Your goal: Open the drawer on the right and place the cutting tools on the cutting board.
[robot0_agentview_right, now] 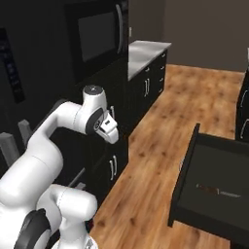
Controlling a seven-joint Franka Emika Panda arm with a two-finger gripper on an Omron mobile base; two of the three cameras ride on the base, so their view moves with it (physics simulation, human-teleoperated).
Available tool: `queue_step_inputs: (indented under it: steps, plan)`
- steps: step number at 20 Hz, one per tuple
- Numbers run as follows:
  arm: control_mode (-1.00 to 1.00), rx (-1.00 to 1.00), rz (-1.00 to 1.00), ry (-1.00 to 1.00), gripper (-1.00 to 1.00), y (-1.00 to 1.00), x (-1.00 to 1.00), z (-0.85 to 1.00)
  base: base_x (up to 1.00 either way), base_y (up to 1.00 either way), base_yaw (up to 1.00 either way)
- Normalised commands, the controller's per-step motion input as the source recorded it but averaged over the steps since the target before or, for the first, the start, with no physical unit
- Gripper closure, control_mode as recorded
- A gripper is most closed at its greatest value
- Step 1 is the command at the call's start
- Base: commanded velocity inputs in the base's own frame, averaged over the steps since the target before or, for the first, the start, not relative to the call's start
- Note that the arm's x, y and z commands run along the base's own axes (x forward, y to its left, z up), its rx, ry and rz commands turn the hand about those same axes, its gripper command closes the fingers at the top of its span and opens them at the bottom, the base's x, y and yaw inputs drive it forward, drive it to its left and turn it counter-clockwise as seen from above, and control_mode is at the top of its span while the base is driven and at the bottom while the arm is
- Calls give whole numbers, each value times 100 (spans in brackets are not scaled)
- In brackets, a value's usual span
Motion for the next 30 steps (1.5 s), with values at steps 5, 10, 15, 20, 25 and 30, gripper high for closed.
queue_step_inputs:
  steps: [5, 10, 15, 20, 25, 30]
  plan:
    - [100, 0, 0, 0, -100, 0, 0, 0, 100, 100, -24]
    - [100, 0, 0, 0, -100, 0, 0, 0, 100, -1, -17]
    - [100, 0, 0, 0, -100, 0, 0, 0, 54, 0, -1]
    - [100, 0, 0, 0, -100, 0, 0, 0, -93, -27, 0]
    - [100, 0, 0, 0, -100, 0, 0, 0, -32, -42, 0]
    - [100, 0, 0, 0, -100, 0, 0, 0, 38, -81, 0]
